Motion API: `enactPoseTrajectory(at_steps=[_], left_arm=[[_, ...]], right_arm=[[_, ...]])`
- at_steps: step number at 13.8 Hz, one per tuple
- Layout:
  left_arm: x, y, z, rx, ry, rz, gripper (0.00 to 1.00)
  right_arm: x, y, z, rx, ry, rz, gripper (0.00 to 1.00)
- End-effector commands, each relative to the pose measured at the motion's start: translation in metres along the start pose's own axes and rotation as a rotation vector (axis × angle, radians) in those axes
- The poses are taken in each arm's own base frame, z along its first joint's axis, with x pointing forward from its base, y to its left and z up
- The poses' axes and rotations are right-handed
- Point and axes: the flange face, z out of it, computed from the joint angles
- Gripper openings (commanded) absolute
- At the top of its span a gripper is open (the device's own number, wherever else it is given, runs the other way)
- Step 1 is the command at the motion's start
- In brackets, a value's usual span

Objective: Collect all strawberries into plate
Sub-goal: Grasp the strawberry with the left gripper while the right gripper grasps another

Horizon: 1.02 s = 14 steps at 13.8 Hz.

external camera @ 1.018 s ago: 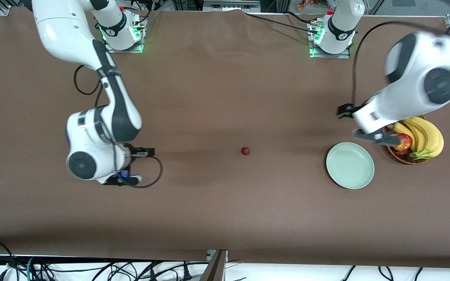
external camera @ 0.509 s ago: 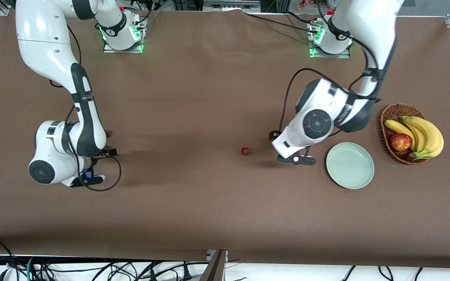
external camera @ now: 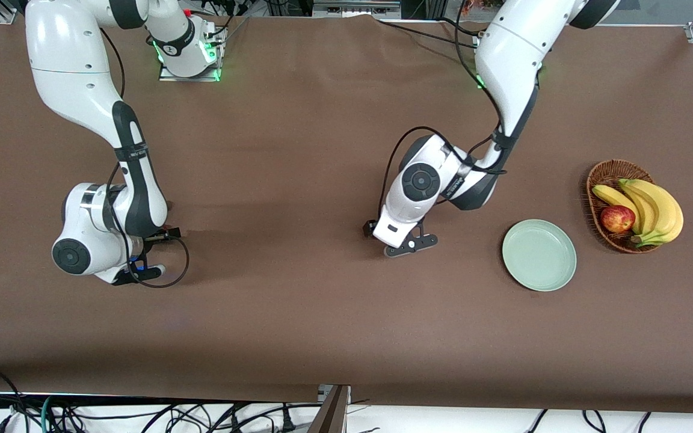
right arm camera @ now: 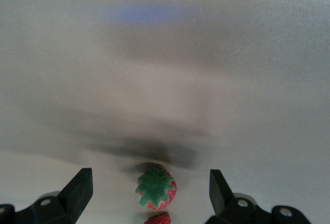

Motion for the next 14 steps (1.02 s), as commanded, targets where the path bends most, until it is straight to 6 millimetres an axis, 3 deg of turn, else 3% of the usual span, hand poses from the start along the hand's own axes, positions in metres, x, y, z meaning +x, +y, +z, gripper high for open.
enactPoseTrajectory(at_steps=[1,3,4,6,11,12,14], left_arm=[[0.002,0.009,0.011,-0.012,0.078,-0.057,1.00],[-0.004,0.013,0.014,-0.009,0.088,-0.070,1.00],[-0.002,0.012,0.014,-0.009,0.088,-0.070,0.88],[-0.003,0.013,0.014,-0.009,0.087,-0.066,0.33],[-0.010,0.014,0.018,-0.006,0.069,-0.078,0.30],[-0.012,0.014,0.020,-0.004,0.066,-0.072,0.26],[0.000,0.010,0.007,-0.012,0.075,-0.071,0.21]], right_arm=[[-0.016,-0.002,-0.002,0.001,0.003,-0.033,1.00],[-0.019,0.000,0.004,0.004,-0.008,-0.041,1.00],[-0.020,0.002,0.005,0.003,-0.014,-0.038,0.99],[-0.021,0.004,0.007,0.004,-0.018,-0.036,0.77],[-0.022,0.003,0.007,0.008,-0.025,-0.034,0.13],[-0.022,0.002,0.004,0.014,-0.036,-0.032,0.06],[-0.018,-0.008,-0.009,0.025,-0.040,-0.025,0.05]])
